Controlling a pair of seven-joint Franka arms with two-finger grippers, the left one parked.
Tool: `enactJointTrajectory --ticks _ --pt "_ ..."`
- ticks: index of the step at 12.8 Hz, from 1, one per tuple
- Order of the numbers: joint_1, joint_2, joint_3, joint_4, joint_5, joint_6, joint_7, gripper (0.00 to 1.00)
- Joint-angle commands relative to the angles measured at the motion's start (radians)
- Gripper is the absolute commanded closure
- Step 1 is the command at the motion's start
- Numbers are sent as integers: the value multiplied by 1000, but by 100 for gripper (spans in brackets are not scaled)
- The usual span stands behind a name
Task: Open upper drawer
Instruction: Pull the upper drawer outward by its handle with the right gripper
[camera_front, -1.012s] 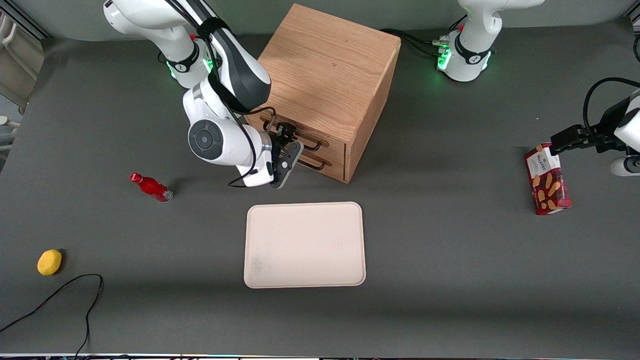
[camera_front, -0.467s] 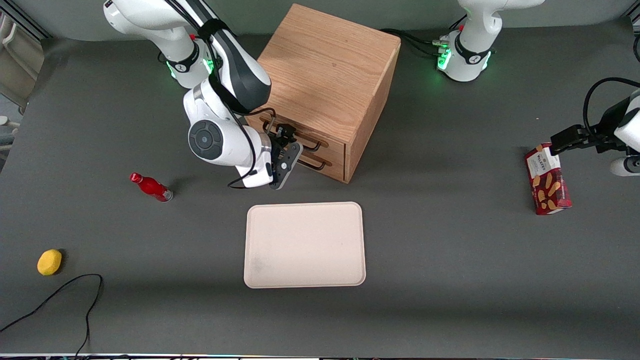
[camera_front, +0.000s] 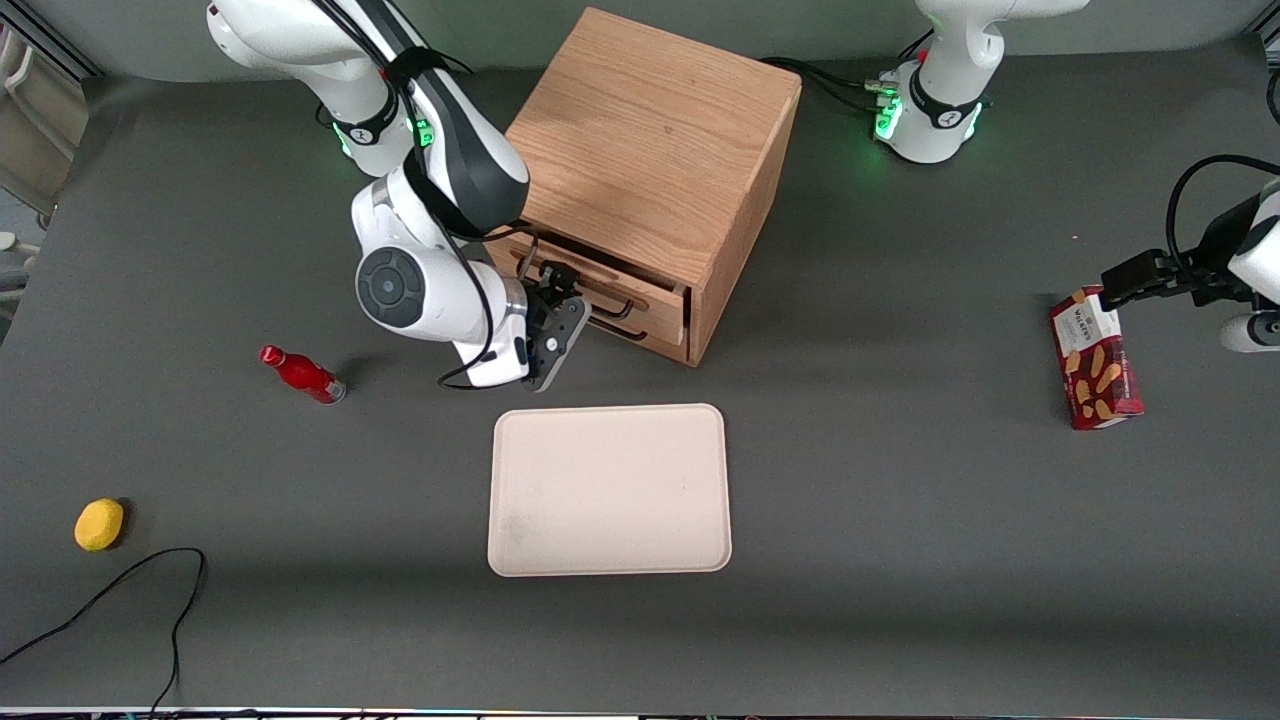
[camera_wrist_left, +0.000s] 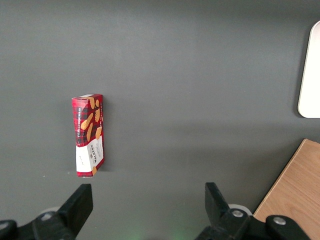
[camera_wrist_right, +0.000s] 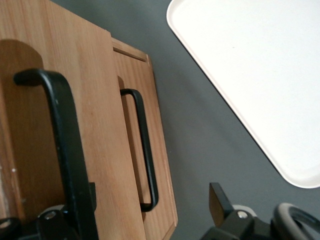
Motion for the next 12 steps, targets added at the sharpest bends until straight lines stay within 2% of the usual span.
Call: enactJointTrajectory --ticks 1,12 --pt "-13 -2 0 1 -12 9 -33 0" --pt "-53 63 0 108 -11 3 -28 0"
